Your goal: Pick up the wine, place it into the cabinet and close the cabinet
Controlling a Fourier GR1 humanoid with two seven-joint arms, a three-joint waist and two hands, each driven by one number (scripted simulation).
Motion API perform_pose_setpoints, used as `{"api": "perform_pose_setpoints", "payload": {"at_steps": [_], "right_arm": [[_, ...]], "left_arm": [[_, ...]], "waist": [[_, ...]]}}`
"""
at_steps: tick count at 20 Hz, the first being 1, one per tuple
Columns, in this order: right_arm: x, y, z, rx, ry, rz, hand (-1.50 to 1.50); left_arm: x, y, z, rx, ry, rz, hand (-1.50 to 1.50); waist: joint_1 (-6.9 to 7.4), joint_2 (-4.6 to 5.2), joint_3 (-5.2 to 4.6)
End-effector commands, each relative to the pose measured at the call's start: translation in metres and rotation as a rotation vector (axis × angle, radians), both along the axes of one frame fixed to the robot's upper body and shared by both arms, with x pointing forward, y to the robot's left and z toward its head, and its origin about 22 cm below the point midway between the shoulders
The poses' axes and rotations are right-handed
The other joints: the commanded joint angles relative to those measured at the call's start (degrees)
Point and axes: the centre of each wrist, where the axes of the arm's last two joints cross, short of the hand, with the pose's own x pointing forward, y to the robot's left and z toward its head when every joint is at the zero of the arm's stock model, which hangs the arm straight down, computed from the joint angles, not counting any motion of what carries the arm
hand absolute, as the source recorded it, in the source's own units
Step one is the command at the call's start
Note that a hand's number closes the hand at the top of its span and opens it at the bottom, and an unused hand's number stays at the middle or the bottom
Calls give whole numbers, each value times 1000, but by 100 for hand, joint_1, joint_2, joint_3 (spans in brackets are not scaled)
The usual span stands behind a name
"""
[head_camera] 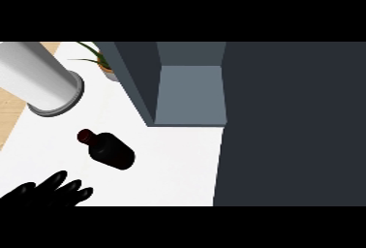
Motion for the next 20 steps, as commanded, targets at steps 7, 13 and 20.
{"api": "perform_pose_setpoints", "payload": {"at_steps": [7,13,20], "right_arm": [[-9,-1,16,21,-19,11,-150],[-24,6,29,28,-33,18,-150],[-21,10,25,20,-9,36,-150]], "left_arm": [[-37,-10,29,-49,-49,15,-150],[-16,14,37,-20,-16,65,-150],[6,12,26,-16,34,173,-150]], "waist": [[26,-5,2],[-2,-6,-3],[-42,9,0]]}}
